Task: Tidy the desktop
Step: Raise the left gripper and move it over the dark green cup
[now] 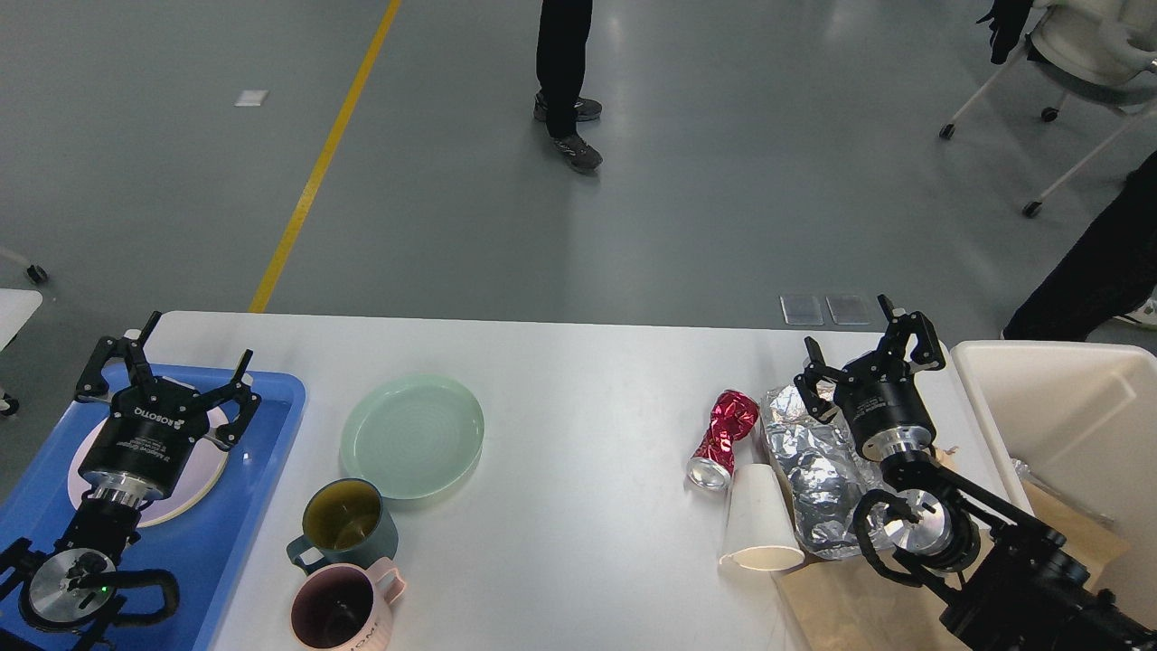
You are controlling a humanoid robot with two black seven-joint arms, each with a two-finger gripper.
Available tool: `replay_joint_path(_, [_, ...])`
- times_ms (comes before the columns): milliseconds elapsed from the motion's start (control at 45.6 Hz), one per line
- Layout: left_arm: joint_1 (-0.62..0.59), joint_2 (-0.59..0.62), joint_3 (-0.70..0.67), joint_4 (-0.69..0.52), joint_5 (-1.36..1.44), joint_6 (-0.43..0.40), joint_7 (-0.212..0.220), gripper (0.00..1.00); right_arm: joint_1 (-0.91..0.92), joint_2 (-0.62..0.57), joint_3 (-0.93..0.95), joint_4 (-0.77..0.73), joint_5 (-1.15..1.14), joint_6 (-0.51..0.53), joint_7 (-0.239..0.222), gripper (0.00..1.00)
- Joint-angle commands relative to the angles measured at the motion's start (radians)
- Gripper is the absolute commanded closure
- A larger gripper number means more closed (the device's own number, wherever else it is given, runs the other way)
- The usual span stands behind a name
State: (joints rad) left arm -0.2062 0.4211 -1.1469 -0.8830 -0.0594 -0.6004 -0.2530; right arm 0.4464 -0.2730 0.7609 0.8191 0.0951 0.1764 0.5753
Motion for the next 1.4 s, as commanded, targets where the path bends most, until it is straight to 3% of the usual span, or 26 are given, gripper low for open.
replay_joint_path(0, [-0.002,-0.007,-0.01,0.007,0.013,-0.002,0.0,0.04,0.0,0.0,0.0,0.0,0.0,0.0,0.0,0.0])
replay_joint_path(285, [-0.03,0.033,0.003,0.007,0.016,0.031,0.015,0.04,0.0,0.0,0.0,0.002,0.0,0.002,0.0,0.0])
replay_joint_path(394, [-0.032,0.145,0.067,-0.011,0.012,0.016,0.008,0.04,0.0,0.0,0.0,0.0,0.0,0.002,0.001,0.0])
replay_joint_path(482, [-0.073,0.272,0.228,-0.013,0.004,0.016,-0.005,0.04,0.0,0.0,0.0,0.0,0.0,0.002,0.0,0.0])
replay_joint_path(548, [-0.185,0.362,0.411,-0.013,0.004,0.014,-0.003,0.04,0.0,0.0,0.0,0.0,0.0,0.002,0.0,0.0])
replay_joint_path(701, [-0.571,0.539,0.957,-0.008,0.006,-0.025,-0.003,0.04,0.0,0.0,0.0,0.0,0.0,0.002,0.001,0.0])
replay_joint_path(898, [-1.142,0.562,1.596,-0.008,0.004,-0.153,-0.003,0.04,0.0,0.0,0.0,0.0,0.0,0.002,0.001,0.0])
replay_joint_path(1095, [-1.553,0.3,2.179,-0.028,0.006,-0.154,-0.003,0.04,0.0,0.0,0.0,0.0,0.0,0.002,0.0,0.0])
replay_joint_path(1183, [-1.725,0.141,2.432,-0.109,0.006,-0.153,0.001,0.04,0.0,0.0,0.0,0.0,0.0,0.002,0.001,0.0])
replay_joint_path(1380, [-2.005,-0.076,2.612,-0.313,0.001,-0.176,0.004,0.04,0.0,0.0,0.0,0.0,0.0,0.002,0.0,0.0])
